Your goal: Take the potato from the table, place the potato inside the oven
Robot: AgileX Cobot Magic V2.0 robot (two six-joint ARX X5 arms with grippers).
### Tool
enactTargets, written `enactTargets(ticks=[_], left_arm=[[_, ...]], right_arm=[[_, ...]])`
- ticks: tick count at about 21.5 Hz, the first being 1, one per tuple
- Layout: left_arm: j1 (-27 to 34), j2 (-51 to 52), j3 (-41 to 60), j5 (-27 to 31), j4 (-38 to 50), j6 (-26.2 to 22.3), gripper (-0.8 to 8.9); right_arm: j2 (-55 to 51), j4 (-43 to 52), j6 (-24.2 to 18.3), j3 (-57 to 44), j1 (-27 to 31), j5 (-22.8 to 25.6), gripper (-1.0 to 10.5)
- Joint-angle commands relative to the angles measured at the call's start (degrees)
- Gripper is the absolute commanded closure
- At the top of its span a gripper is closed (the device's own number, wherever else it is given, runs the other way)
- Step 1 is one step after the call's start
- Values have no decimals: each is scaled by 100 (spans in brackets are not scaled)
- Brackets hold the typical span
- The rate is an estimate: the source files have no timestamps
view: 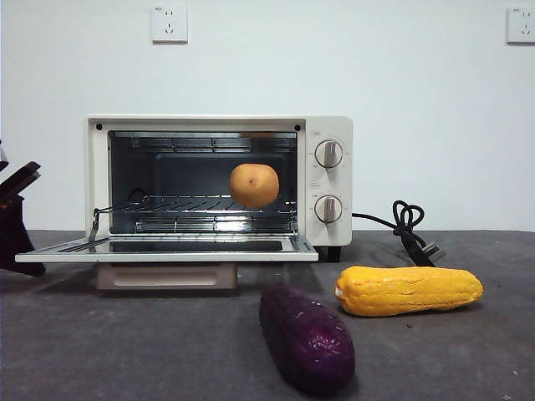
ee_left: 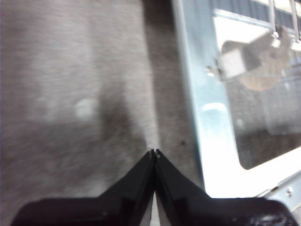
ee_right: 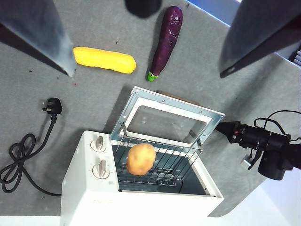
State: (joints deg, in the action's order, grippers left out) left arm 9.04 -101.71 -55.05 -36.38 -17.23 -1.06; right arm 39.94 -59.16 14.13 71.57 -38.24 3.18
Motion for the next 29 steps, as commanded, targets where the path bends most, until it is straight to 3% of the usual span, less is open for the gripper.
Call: enactTargets(ticks=[1,8,14,23,29], left_arm=[[-57,-35,37,-164,24,-114,822],[-201,-201,39,-365,-63,-177,822],[-177,-247,39,-885,-2,-160,822],[63,-234,37,-2087,625,466,822],[122,-232,26,-2393,1351,1086,822]], right_arm=[[0,37,37,-13,-13,24,442],[17,50,37,-13,-13,33,442],[17,39,44,-13,-13,35,442],[17,37,101,-13,-13,35,442],[17,35,105,-13,-13,35,442]])
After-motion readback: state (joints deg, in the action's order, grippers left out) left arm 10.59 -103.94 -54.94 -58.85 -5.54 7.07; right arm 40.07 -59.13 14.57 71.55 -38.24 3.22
